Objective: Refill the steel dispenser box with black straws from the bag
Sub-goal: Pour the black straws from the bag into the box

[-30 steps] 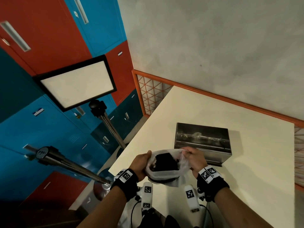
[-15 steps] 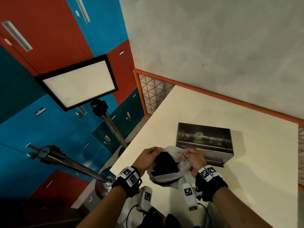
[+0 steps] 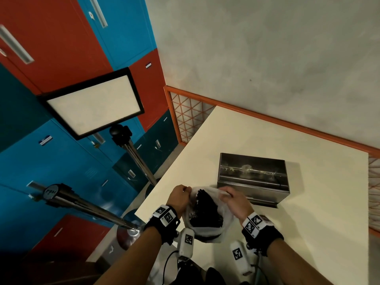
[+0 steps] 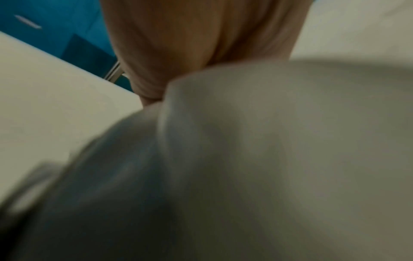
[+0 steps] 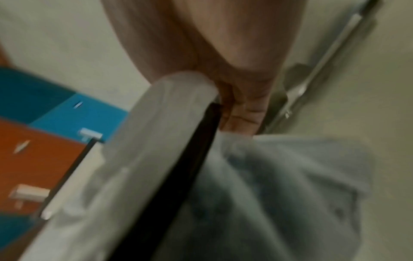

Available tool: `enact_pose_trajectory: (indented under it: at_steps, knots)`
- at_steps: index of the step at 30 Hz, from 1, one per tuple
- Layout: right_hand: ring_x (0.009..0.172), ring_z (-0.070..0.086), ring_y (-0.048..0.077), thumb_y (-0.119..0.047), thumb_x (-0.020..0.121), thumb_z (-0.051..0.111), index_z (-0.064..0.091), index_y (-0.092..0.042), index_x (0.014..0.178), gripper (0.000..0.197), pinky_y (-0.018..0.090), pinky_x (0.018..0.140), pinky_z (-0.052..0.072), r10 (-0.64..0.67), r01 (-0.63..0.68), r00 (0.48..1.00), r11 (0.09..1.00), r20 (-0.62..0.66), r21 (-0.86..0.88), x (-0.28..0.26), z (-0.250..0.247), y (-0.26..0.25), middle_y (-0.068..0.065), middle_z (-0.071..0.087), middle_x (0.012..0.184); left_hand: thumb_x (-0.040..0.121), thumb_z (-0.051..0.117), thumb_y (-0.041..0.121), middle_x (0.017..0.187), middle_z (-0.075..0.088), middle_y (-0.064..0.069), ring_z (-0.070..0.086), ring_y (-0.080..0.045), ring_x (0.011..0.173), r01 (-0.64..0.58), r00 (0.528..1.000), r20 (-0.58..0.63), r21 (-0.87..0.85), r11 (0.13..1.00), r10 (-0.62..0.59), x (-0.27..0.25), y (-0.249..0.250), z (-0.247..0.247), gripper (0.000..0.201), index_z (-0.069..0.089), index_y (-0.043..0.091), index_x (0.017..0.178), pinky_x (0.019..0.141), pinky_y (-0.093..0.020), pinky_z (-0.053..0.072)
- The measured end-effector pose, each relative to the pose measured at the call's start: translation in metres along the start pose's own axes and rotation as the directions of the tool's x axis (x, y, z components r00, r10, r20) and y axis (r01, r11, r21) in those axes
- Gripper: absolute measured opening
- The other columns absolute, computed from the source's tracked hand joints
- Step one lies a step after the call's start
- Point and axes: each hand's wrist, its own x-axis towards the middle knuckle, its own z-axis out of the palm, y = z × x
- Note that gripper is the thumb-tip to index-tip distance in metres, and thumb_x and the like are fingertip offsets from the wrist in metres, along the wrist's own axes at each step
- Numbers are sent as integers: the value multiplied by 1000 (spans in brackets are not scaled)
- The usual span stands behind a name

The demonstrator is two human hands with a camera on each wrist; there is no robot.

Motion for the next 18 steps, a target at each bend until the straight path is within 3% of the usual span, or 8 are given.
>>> enact_pose_trajectory:
  at_steps: [2,3,5,7,10,13,16,18]
  knots:
    - [104,63,19,-29,95,56,61,-26,125,31,33,88,52,-67,84,995,967,78,-241,-16,-7,-17,-4,66,116,101,52,19,76,65,-21,58,-28,75,63,998,-20,-62,996,-64,8,-11,0,34,62,-7,81,74,-49,51]
    - [102,64,19,-37,95,55,55,-31,130,36,35,82,55,-52,76,994,957,92,-282,-22,-10,-23,-4,64,117,100,52,17,71,61,-18,56,-27,72,92,995,-26,-95,991,-95,11,-14,0,33,60,-3,74,71,-48,51]
    - [85,70,23,-52,90,55,43,-41,134,47,36,60,59,50,-13,990,963,130,-270,-33,-16,-29,-2,61,114,101,51,14,67,59,-15,55,-25,68,128,990,-45,-163,978,-137,8,-11,-2,33,58,4,70,66,-42,47]
    - [66,72,28,-58,86,57,33,-45,131,52,39,52,59,170,-125,964,968,206,-216,-38,-17,-32,1,63,111,101,50,13,70,62,-12,56,-24,64,137,987,-51,-254,957,-155,1,-1,-5,26,62,5,79,62,-34,46]
    - [72,72,39,-30,88,66,42,-30,120,40,54,61,60,229,-246,932,969,282,26,-38,-13,-34,12,67,106,100,54,18,81,69,-11,61,-24,69,124,989,-32,-357,926,-145,-6,11,-7,17,66,8,103,67,-34,54]
    - [83,70,42,1,87,53,54,-14,117,34,58,64,59,232,-276,948,940,216,202,-27,-7,-28,19,64,111,94,60,23,99,73,-14,69,-30,89,113,992,-19,-360,926,-129,-7,16,-9,23,64,12,114,88,-46,59]
    - [83,70,40,9,89,44,61,-2,106,27,55,66,59,265,-299,954,882,143,364,-16,-3,-24,27,65,108,72,62,50,110,72,-11,69,-30,101,132,985,-76,-259,957,-156,-5,11,-16,59,63,17,120,94,-50,57]
    - [83,71,38,10,92,41,62,1,108,28,51,66,60,286,-305,951,824,114,477,-12,-3,-25,26,67,105,75,60,61,114,70,-8,67,-28,103,160,980,-91,-186,969,-179,-10,7,-22,62,62,18,119,89,-47,59]
